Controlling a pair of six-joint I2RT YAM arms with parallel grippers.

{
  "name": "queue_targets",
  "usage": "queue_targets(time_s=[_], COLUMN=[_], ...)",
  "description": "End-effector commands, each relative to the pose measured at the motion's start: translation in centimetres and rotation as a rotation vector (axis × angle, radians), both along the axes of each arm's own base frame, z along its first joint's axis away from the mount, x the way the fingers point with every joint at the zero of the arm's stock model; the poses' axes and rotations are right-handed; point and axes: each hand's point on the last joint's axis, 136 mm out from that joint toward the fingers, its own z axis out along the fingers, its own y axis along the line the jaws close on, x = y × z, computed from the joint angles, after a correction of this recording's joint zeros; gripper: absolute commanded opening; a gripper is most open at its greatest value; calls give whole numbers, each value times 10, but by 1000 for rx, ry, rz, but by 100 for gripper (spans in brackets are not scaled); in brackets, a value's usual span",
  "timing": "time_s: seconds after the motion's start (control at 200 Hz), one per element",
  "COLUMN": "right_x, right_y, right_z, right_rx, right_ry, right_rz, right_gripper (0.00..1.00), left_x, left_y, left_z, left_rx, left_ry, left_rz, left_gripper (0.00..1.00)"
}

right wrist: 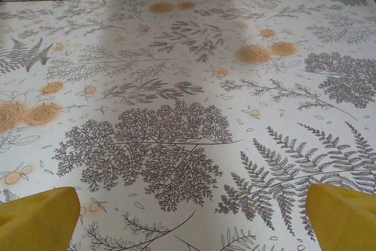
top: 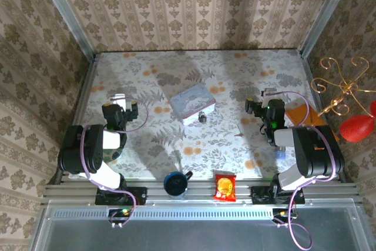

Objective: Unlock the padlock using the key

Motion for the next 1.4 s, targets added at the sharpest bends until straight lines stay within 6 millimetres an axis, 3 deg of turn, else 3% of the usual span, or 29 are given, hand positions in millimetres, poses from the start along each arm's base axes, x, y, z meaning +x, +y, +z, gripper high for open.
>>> queue_targets(time_s=[0.0, 0.985, 1.211, 1.306, 1.321, 1.396], right_x=[3, 4, 7, 3, 2, -5], right_y=[-3, -4, -6, -6, -6, -8], right_z=[4, 6, 23, 23, 33, 39], right_rx=[2, 1, 2, 35, 39, 69], right_ry=[-11, -11, 75, 117, 96, 120], right_rz=[-19, -23, -39, -55, -61, -103], right_gripper=[100, 100, 100, 100, 100, 100], left_x=[5, 6, -6, -9, -10, -13], left_y=[-1, -8, -4, -9, -10, -13], left_z=[16, 17, 41, 61, 65, 79], left_rx=[10, 10, 34, 61, 65, 47], left_ry=[-53, -53, -102, -108, -109, -117], left_rz=[-5, -44, -1, -1, -2, 10], left_gripper=[100, 100, 100, 100, 100, 100])
